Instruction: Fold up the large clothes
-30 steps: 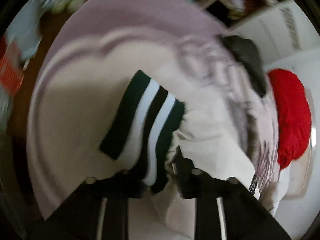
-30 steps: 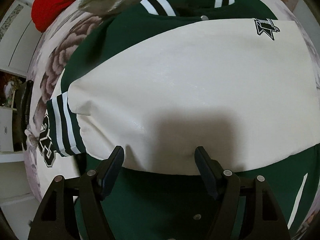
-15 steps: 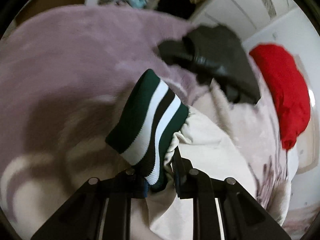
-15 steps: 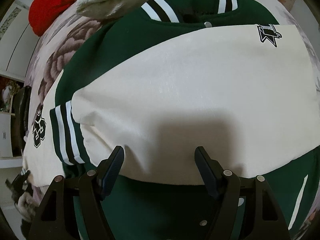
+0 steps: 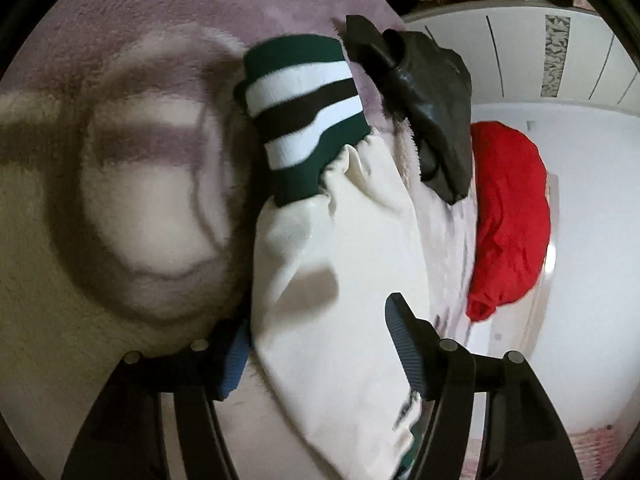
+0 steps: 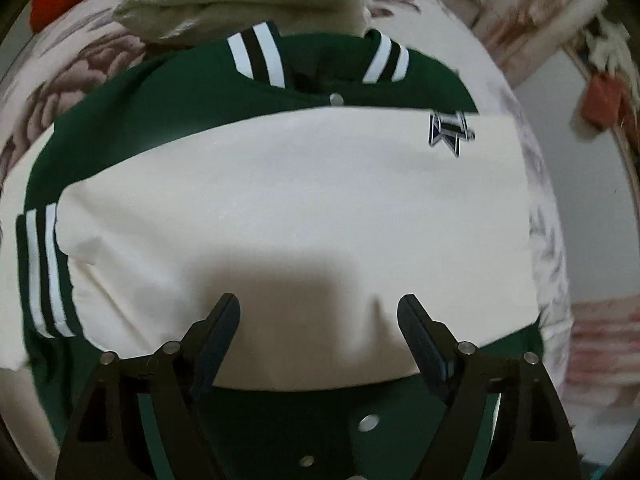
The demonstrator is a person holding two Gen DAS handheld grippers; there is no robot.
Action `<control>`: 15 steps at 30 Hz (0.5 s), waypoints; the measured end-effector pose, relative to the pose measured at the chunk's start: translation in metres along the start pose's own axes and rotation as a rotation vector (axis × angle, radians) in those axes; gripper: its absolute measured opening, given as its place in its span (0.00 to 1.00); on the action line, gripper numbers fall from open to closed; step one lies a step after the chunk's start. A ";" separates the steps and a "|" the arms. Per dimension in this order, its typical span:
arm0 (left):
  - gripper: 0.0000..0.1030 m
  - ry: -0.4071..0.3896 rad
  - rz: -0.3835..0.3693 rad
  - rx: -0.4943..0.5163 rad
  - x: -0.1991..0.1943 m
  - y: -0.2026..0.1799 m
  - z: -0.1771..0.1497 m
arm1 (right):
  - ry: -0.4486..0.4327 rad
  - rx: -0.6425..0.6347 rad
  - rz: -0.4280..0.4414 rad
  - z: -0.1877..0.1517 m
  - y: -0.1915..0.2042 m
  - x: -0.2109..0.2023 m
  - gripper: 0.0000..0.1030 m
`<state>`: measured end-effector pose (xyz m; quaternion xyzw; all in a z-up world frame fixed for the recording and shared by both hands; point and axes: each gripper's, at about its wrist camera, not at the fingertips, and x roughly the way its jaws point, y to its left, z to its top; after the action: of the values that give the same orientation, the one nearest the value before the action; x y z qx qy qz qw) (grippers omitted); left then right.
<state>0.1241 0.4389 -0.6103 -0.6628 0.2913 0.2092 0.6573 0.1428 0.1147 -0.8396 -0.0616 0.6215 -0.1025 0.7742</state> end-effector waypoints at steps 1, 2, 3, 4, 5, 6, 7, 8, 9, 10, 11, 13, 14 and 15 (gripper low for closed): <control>0.60 -0.020 0.023 0.013 0.004 -0.003 0.002 | 0.005 -0.007 0.001 0.001 0.001 0.003 0.80; 0.55 -0.052 0.059 0.038 0.008 -0.010 0.005 | 0.011 -0.007 0.004 0.001 0.001 0.005 0.80; 0.38 -0.082 0.084 0.065 0.010 -0.017 0.007 | 0.019 -0.008 0.000 0.001 0.002 0.008 0.80; 0.17 -0.108 0.115 0.114 0.013 -0.029 0.009 | 0.025 -0.009 -0.008 0.002 0.002 0.011 0.80; 0.05 -0.115 0.121 0.154 0.018 -0.041 0.011 | 0.025 -0.007 -0.015 0.003 0.002 0.012 0.81; 0.04 -0.125 0.122 0.177 0.023 -0.049 0.012 | 0.020 -0.006 -0.020 0.005 0.002 0.012 0.81; 0.03 -0.147 0.118 0.214 0.019 -0.061 0.013 | 0.011 -0.009 -0.029 0.006 0.002 0.012 0.81; 0.03 -0.169 0.122 0.257 0.013 -0.074 0.012 | 0.006 -0.014 -0.039 0.007 0.002 0.012 0.81; 0.02 -0.183 0.123 0.286 0.008 -0.083 0.010 | -0.001 -0.020 -0.054 0.008 0.001 0.011 0.81; 0.02 -0.201 0.126 0.320 0.002 -0.095 0.008 | -0.015 -0.029 -0.087 0.008 0.001 0.010 0.80; 0.02 -0.220 0.128 0.355 -0.005 -0.107 0.004 | -0.026 -0.039 -0.109 0.010 0.001 0.009 0.80; 0.02 -0.244 0.126 0.399 -0.011 -0.130 0.004 | -0.049 -0.057 -0.139 0.010 0.001 0.009 0.80; 0.02 -0.256 0.120 0.426 -0.017 -0.143 0.000 | -0.054 -0.067 -0.143 0.010 0.001 0.010 0.80; 0.02 -0.264 0.111 0.446 -0.019 -0.153 -0.003 | -0.055 -0.069 -0.142 0.010 0.000 0.011 0.80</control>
<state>0.2104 0.4329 -0.4827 -0.4516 0.2776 0.2602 0.8070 0.1550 0.1121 -0.8483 -0.1351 0.5971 -0.1340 0.7792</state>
